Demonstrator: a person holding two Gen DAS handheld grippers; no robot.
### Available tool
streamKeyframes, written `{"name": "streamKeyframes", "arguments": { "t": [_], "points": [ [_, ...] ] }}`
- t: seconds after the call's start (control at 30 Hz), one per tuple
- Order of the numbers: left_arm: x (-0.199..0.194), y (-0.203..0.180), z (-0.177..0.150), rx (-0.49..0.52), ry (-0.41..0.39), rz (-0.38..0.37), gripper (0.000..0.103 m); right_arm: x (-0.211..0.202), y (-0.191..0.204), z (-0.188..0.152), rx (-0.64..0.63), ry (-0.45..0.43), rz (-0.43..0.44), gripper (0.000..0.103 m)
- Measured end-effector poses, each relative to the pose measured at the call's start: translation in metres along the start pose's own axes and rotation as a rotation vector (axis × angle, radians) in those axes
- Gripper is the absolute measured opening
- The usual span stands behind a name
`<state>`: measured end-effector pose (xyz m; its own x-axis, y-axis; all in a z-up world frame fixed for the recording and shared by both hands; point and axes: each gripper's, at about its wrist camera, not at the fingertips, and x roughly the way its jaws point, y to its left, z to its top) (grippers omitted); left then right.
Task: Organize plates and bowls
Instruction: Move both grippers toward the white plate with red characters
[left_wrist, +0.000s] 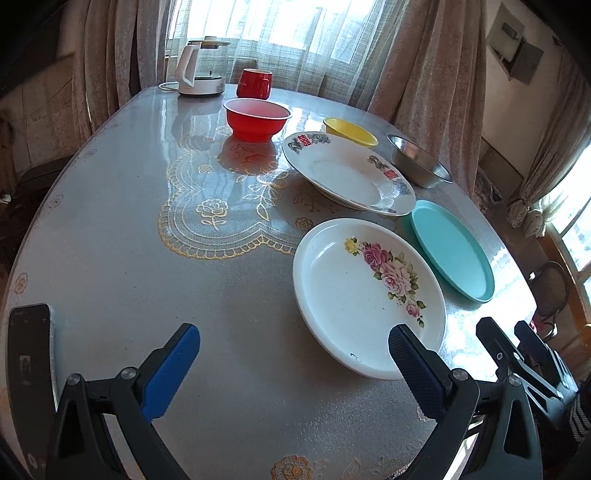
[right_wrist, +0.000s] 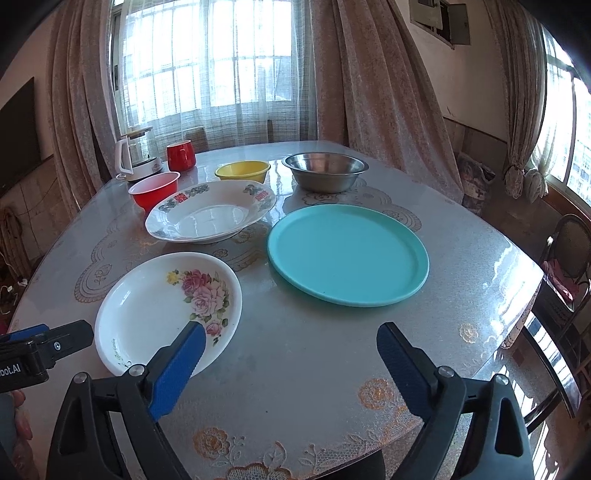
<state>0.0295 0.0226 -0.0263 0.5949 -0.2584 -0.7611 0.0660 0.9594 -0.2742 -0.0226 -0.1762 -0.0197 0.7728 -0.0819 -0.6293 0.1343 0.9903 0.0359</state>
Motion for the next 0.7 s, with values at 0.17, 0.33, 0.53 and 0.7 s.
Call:
{"name": "streamKeyframes", "arguments": {
  "t": [0.17, 0.33, 0.53, 0.7],
  "points": [
    [0.007, 0.003, 0.006, 0.007, -0.028, 0.008, 0.103, 0.002, 0.000, 0.001, -0.004, -0.016, 0.073, 0.079],
    [0.015, 0.006, 0.013, 0.025, -0.012, 0.006, 0.098, 0.015, -0.002, 0.003, 0.019, 0.019, 0.125, 0.070],
    [0.018, -0.001, 0.023, 0.043, -0.009, -0.033, 0.093, 0.021, -0.024, 0.012, 0.067, 0.014, 0.114, 0.070],
    [0.022, -0.009, 0.050, 0.056, -0.037, -0.040, 0.092, 0.032, -0.034, 0.029, 0.100, 0.020, 0.128, 0.070]
  ]
}}
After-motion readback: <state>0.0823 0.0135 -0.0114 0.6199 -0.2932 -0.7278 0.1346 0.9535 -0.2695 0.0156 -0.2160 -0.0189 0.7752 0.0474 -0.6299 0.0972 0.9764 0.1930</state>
